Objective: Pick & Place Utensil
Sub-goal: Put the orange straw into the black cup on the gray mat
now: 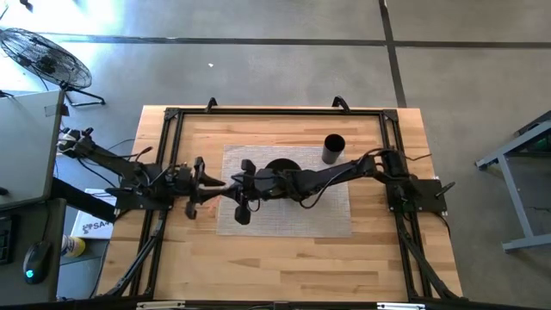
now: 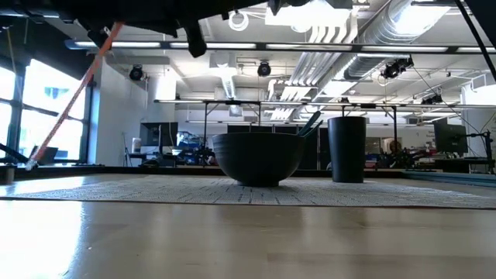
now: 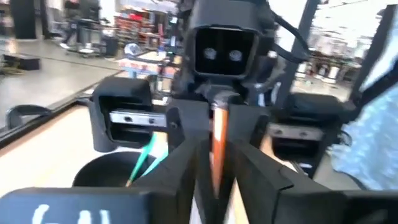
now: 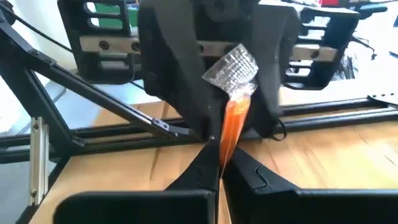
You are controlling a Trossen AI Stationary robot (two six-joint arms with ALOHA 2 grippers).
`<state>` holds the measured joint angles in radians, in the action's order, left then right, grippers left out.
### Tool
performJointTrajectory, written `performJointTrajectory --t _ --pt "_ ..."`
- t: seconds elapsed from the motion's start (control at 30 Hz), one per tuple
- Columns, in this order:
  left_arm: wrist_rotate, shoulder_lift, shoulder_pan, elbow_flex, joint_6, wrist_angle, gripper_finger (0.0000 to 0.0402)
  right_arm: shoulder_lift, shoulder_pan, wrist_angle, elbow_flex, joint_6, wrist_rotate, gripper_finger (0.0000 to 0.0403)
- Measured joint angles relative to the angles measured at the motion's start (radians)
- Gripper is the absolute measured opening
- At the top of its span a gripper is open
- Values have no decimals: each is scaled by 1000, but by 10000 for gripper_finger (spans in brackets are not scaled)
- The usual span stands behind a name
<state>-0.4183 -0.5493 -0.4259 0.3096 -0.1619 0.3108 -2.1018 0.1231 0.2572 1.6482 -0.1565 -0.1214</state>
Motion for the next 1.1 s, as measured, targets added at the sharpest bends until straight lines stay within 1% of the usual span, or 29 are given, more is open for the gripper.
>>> performJointTrajectory --t 0.03,0.1,0.23,0.33,0.43,0.67,0.77,0.87,0.97,1.1 --pt "18 14 0 0 -1 -15 110 18 2 -38 0 0 -9 2" --pt "43 55 0 0 -3 -59 122 62 10 -132 -2 4 -74 4" --pt "69 143 0 1 -26 -144 128 166 33 -357 0 8 -275 6" --pt "69 192 0 1 -45 -213 129 250 40 -515 -1 -8 -393 3" --pt "69 218 0 1 -52 -248 129 352 36 -650 0 -61 -489 2" --pt "68 231 0 1 -52 -253 129 569 0 -975 0 -243 -711 2" --pt "68 231 0 1 -52 -253 129 655 -28 -1111 0 -323 -760 4" --pt "67 231 0 1 -52 -253 129 721 -61 -1231 0 -391 -770 3" --pt "60 231 0 1 -52 -253 129 760 -93 -1327 0 -422 -769 1" --pt "57 231 0 0 -52 -253 129 773 -129 -1436 0 -499 -761 5"
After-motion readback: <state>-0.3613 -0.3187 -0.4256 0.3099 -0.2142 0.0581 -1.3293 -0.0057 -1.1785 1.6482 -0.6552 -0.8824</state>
